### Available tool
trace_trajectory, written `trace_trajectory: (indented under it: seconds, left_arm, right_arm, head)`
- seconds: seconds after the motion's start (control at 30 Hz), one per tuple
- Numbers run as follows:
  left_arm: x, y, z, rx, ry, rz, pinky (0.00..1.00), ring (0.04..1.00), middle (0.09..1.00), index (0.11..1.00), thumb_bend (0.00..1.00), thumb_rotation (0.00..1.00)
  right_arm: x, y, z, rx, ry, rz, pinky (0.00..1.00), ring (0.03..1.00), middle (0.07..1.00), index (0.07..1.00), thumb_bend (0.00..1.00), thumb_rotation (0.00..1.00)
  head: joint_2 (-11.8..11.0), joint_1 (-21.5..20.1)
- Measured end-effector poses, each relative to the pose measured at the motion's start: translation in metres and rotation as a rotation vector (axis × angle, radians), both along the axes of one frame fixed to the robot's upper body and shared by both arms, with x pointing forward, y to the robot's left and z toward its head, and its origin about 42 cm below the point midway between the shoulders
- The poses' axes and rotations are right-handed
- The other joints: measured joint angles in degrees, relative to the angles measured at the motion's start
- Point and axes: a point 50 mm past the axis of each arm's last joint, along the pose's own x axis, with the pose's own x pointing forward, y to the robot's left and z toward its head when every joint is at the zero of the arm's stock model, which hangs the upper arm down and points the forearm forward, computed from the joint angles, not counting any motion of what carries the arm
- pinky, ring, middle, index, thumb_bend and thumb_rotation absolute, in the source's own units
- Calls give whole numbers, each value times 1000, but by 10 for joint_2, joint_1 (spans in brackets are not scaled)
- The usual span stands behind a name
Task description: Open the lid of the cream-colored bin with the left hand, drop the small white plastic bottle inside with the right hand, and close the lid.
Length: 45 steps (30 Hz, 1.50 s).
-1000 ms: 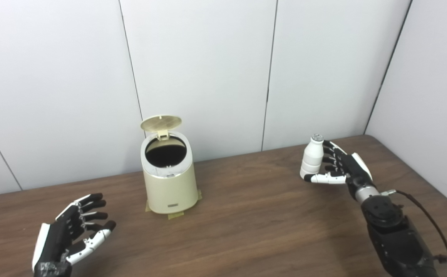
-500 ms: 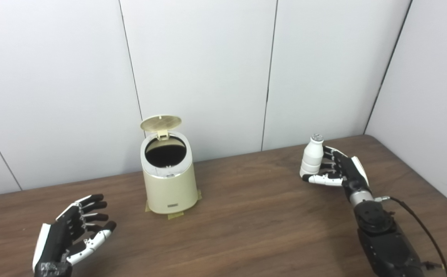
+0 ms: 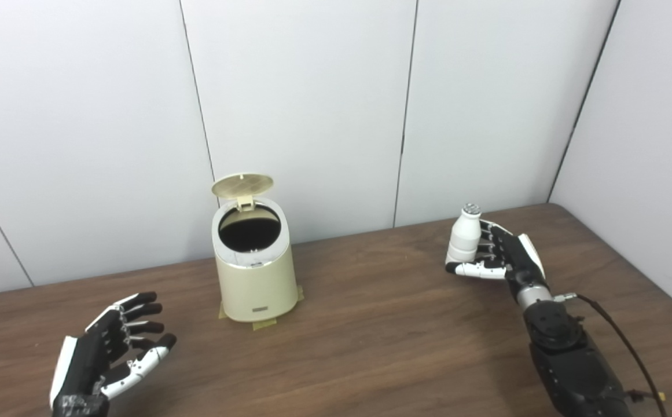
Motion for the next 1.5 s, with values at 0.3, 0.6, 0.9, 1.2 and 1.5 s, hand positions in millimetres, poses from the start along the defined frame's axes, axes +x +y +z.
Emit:
trace_trajectory:
  seconds: [0.3, 0.6, 0.9, 1.2, 1.5]
  left_arm:
    - [0, -1, 0, 2, 3, -12, 517, 627, 723, 758, 579, 0]
    - [0, -1, 0, 2, 3, -12, 512, 617, 722, 755, 584, 0]
    - [0, -1, 0, 0, 4, -13, 514, 614, 723, 751, 588, 0]
    - [0, -4, -2, -3, 9, -17, 495, 600, 722, 748, 573, 0]
    - [1, -12, -13, -12, 28, -16, 530, 632, 710, 733, 600, 0]
  right_arm:
    - [4, 1, -3, -21, -37, -50, 292, 361, 442, 538, 527, 0]
    - [6, 3, -2, -40, -64, -67, 267, 317, 425, 526, 521, 0]
    - [6, 11, 6, -70, -104, -59, 294, 342, 429, 531, 520, 0]
    - [5, 78, 80, -103, -322, 116, 347, 393, 445, 524, 523, 0]
    - [18, 127, 125, -180, -377, 248, 335, 397, 461, 524, 521, 0]
  head:
    - [0, 0]
    - [4, 3]
    - [6, 12]
    - [2, 32]
    - [-9, 73]
